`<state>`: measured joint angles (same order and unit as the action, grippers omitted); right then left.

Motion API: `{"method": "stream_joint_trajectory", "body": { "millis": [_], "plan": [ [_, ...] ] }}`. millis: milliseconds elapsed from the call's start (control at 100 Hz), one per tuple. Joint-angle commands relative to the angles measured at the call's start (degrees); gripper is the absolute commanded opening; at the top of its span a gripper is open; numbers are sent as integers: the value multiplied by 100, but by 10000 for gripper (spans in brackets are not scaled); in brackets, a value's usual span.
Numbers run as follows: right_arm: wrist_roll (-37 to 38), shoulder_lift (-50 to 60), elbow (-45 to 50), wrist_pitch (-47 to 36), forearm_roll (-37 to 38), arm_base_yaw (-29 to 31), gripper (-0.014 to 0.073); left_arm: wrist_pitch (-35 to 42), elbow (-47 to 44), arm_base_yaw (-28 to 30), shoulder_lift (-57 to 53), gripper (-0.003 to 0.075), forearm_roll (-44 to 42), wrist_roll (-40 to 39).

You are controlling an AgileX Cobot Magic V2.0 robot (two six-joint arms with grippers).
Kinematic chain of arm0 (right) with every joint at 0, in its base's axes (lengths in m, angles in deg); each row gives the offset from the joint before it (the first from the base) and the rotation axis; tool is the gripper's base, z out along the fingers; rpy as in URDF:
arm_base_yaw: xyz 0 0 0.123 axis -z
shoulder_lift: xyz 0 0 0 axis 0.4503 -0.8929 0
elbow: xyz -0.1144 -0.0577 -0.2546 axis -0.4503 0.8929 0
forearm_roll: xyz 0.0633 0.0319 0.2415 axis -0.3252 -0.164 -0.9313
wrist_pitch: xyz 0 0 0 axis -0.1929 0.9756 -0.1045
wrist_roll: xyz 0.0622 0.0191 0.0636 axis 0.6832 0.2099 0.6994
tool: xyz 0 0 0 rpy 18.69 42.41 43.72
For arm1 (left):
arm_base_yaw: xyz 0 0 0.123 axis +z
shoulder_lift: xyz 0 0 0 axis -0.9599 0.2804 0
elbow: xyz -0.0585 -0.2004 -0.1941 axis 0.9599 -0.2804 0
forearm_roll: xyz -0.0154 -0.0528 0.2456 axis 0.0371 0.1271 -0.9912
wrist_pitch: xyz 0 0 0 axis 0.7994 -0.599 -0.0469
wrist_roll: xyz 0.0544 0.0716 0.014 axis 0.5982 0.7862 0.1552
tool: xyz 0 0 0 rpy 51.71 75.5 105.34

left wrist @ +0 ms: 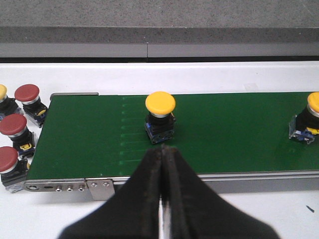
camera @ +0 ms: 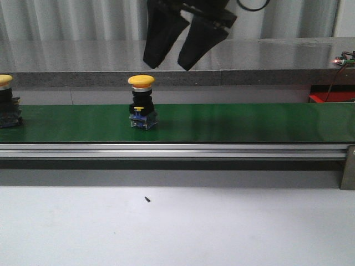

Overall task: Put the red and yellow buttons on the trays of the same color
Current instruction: 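Lower the right gripper onto the first yellow button on the belt and close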

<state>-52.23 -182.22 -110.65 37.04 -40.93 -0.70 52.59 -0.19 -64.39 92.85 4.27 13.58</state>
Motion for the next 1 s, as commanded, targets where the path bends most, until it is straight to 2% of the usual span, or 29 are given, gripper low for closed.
{"method": "stream_joint_trajectory", "body": {
  "millis": [0,510,560,780,850,990],
  "plan": [
    [-82,101,-344,-109,-129,-84,559,376,162,-43,-16,-20,130,-25],
    [-95,-405,-543,-734,-40,-128,551,376,162,-43,-16,-20,130,-25],
    [-89,-416,-543,-676,-5,-128,517,376,162,-43,-16,-20,130,-25],
    [45,-416,-543,-527,158,-110,243,376,162,-43,-16,-20,130,-25],
    [45,-416,-543,-525,158,-110,211,376,162,-43,-16,-20,130,-25],
    [45,-358,-543,-521,158,-110,212,376,162,-43,-16,-20,130,-25]
  ]
}}
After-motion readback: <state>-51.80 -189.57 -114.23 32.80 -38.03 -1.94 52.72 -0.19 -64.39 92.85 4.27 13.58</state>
